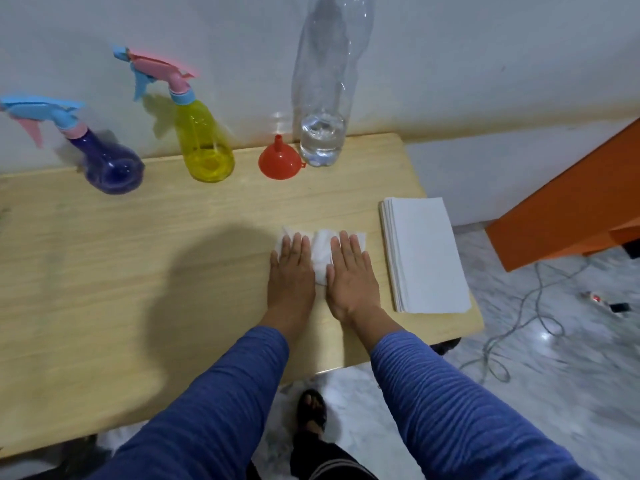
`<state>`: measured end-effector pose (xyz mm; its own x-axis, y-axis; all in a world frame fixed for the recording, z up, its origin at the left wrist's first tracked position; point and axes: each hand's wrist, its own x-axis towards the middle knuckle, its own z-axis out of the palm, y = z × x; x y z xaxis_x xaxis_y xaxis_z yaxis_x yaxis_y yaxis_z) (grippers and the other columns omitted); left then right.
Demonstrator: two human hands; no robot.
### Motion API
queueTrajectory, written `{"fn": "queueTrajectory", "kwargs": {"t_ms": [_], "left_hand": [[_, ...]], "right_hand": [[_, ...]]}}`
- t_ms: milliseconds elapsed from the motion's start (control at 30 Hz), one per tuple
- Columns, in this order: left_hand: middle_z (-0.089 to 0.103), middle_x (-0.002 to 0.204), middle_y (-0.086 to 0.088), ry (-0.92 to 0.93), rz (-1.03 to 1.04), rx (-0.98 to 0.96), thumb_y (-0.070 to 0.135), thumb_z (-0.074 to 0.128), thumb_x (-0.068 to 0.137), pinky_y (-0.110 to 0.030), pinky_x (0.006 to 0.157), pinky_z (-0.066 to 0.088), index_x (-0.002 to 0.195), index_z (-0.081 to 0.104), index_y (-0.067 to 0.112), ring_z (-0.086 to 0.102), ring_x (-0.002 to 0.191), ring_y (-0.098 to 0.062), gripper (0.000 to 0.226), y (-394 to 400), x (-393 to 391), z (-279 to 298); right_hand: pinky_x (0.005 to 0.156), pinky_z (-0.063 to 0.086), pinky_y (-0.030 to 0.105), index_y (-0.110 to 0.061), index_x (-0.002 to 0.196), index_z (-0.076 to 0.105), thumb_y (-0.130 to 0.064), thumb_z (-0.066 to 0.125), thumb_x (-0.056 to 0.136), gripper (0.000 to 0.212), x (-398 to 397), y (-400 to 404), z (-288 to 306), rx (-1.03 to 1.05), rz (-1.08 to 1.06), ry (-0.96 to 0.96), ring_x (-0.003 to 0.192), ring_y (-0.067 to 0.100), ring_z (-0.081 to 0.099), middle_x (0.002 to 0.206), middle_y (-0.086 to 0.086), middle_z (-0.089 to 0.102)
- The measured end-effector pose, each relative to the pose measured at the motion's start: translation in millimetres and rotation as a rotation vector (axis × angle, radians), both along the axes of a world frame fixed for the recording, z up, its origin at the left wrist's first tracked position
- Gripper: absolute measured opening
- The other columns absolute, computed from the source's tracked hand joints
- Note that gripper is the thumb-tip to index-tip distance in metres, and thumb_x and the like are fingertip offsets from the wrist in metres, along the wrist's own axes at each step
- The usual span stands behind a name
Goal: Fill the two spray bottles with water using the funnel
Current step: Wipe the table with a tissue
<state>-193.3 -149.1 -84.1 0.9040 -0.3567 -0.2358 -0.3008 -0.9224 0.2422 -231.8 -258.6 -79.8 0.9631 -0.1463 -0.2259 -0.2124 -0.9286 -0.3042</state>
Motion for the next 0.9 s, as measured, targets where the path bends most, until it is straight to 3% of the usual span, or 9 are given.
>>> {"fn": "queueTrajectory", "kwargs": {"t_ms": [167,400,533,700,900], "left_hand": [[-0.004,0.158,-0.009,-0.023,-0.051,-0.011,0.009,0.023,0.099,-0.037,0.117,0.001,0.148,-0.004,0.007,-0.006,0.145,-0.024,0.056,3.0,-8.8,2.1],[0.0,0.158,-0.008,-0.063,-0.059,-0.024,0.008,0.024,0.099,-0.036,0.116,0.005,0.148,-0.001,0.008,-0.002,0.146,-0.023,0.055,55.3,-17.3,0.3],[-0.001,0.158,-0.007,-0.07,-0.013,-0.024,0.008,0.024,0.099,-0.035,0.116,0.004,0.148,-0.002,0.009,-0.003,0.146,-0.023,0.056,111.7,-22.4,-1.3],[-0.001,0.158,-0.007,-0.08,0.131,-0.021,0.005,0.024,0.097,-0.035,0.116,0.005,0.148,-0.001,0.008,-0.003,0.146,-0.023,0.057,197.5,-29.3,-0.2],[0.001,0.158,-0.007,-0.083,0.31,-0.005,0.009,0.023,0.098,-0.037,0.116,0.007,0.148,0.0,0.008,-0.002,0.146,-0.023,0.055,308.3,-42.8,0.7]], "right_hand": [[0.116,-0.009,0.033,-0.011,0.149,-0.002,-0.027,0.016,0.102,0.053,-17.6,4.2,-2.7,-0.01,-0.076,0.001,0.146,0.019,-0.013,0.159,0.005,-0.01],[0.117,-0.01,0.033,-0.01,0.149,-0.004,-0.027,0.015,0.101,0.054,-22.2,53.8,0.5,-0.001,-0.081,0.009,0.146,0.019,-0.015,0.158,0.005,-0.013],[0.118,-0.009,0.034,-0.01,0.149,-0.004,-0.027,0.016,0.101,0.054,-19.3,103.9,0.0,0.02,-0.016,0.005,0.146,0.019,-0.015,0.158,0.005,-0.012],[0.116,-0.011,0.033,-0.01,0.149,-0.004,-0.034,0.003,0.093,0.062,-9.5,183.6,0.6,0.015,0.126,0.01,0.146,0.021,-0.015,0.158,0.006,-0.011],[0.118,-0.007,0.035,-0.01,0.149,-0.002,-0.025,0.021,0.102,0.055,-0.1,289.3,0.2,0.035,0.311,0.002,0.146,0.023,-0.013,0.159,0.007,-0.01]]}}
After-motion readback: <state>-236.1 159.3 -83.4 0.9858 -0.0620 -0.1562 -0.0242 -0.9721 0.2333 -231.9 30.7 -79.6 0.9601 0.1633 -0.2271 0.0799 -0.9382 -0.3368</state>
